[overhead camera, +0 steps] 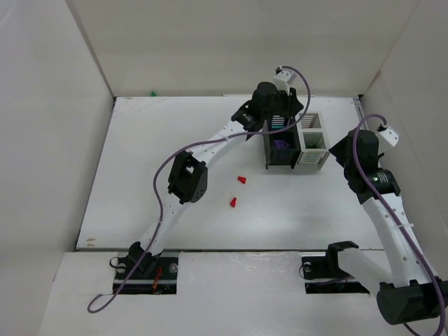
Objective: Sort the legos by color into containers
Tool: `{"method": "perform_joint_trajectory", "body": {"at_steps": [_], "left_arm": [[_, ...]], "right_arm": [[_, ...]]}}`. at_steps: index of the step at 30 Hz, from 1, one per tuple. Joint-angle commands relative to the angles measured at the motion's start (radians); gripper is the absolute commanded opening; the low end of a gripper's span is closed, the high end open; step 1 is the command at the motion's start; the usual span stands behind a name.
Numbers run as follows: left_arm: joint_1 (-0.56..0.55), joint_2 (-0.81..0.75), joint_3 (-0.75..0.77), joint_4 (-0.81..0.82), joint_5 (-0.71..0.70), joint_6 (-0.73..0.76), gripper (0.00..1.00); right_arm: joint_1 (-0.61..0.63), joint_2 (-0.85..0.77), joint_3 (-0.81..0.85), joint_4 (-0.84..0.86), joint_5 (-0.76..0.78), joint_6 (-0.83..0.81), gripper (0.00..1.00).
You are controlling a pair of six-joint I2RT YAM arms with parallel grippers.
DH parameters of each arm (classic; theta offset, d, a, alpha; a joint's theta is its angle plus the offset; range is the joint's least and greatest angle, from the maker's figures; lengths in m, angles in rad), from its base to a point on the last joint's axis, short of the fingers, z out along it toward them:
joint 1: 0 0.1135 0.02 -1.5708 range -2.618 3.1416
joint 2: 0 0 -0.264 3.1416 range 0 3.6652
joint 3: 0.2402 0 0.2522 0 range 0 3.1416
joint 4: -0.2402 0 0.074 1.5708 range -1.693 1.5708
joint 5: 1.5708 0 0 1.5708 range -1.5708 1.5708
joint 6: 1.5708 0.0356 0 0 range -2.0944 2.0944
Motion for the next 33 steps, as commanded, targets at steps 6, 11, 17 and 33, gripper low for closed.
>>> {"method": "perform_joint_trajectory", "body": {"at_steps": [6,11,17,33], "left_arm": [[-0.053,0.081,0.122,0.286,0.034,-0.051,0.13],[-0.062,0.118,0.122,0.286,0.01,-0.075,0.13],[-0.062,0.138,0.132,0.295,-0.053,-0.086,0.51],[-0.038,-0.433,-0.45,0.211,-0.07,0.046,0.99]], "right_arm": [[-0.007,-0.014,-0.011,0.033,0.014,0.002,0.65],[-0.007,-0.005,-0.011,0.033,0.005,-0.007,0.65],[-0.016,0.004,-0.011,0.042,-0.033,-0.025,0.65],[0.064,0.005,-0.029,0.122,-0.315,-0.254,0.65]]}}
